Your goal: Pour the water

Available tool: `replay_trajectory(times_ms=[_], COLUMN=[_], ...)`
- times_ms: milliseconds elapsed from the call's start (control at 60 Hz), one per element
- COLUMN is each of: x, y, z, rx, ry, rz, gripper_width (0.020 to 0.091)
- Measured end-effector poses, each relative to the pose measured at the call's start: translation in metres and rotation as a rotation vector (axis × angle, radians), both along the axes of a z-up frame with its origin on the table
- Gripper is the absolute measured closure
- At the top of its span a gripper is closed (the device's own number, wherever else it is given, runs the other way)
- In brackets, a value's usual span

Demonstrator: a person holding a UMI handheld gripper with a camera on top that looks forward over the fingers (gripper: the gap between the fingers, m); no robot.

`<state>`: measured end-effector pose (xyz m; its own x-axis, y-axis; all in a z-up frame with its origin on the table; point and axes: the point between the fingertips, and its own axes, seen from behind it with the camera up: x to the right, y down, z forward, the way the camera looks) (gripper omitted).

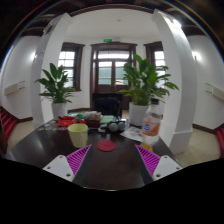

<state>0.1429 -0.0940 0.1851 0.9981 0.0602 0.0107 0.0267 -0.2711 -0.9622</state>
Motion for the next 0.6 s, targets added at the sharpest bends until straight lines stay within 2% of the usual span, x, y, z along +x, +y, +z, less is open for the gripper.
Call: replay_trajectory(times_ms=[100, 267, 517, 600], x=[0.041, 0.084, 0.083, 0.076], y=[0.007, 0.044, 0.115, 0.130], z=[0.009, 0.049, 0.075, 0.082], rx=[0.021, 0.087, 0.091, 0.112], ry=[-0.014, 0.005, -0.007, -0.003], rz=[-0.075, -0.149, -0.143, -0.143], gripper_width=[0.0249, 0.0258, 0.0252, 0.0282])
